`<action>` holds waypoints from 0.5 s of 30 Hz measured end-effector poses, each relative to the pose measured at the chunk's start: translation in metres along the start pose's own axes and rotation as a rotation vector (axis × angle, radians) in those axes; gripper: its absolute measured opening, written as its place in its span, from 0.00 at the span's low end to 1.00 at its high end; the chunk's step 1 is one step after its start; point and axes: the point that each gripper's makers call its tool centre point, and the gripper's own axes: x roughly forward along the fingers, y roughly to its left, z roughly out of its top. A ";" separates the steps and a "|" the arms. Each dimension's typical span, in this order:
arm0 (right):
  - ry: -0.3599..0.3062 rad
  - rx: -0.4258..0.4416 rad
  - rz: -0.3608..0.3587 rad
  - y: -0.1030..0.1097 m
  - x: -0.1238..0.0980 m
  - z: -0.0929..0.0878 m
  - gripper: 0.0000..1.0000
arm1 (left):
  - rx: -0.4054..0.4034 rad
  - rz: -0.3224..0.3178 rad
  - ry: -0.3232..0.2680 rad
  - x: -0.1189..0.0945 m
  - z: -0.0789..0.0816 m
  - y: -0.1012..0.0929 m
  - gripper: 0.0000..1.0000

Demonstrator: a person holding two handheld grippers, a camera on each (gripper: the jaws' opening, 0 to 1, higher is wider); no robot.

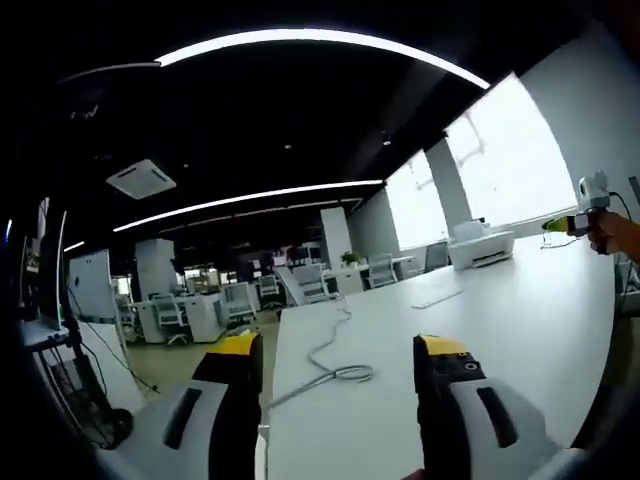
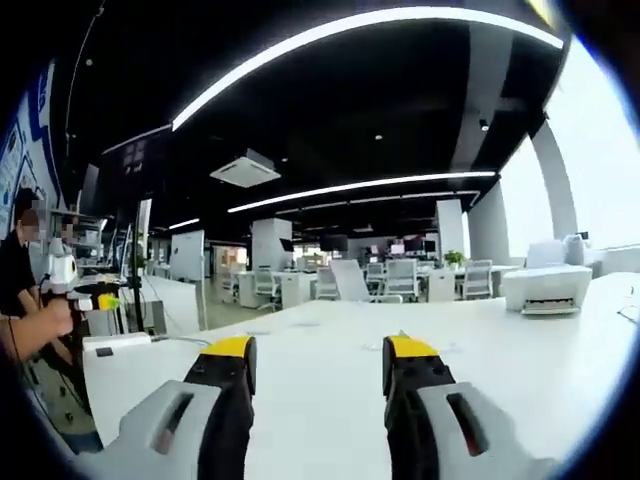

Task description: Pick up the power strip scattered on the table, fix it on the side mounting bracket of the table, and press the switch

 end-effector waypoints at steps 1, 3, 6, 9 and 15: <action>0.005 -0.002 -0.002 0.000 0.001 -0.003 0.52 | 0.000 -0.007 0.006 0.001 -0.002 -0.002 0.67; 0.013 -0.003 -0.002 0.000 0.001 -0.007 0.55 | -0.021 -0.010 0.006 0.002 -0.005 -0.004 0.68; 0.009 -0.027 -0.016 0.000 -0.001 -0.011 0.56 | -0.022 -0.010 -0.009 0.003 -0.007 -0.006 0.73; 0.005 -0.035 -0.026 0.001 -0.003 -0.015 0.56 | -0.010 -0.004 -0.002 0.004 -0.013 -0.006 0.72; 0.009 -0.045 -0.042 0.001 -0.006 -0.023 0.58 | -0.034 0.011 0.017 0.006 -0.023 -0.006 0.76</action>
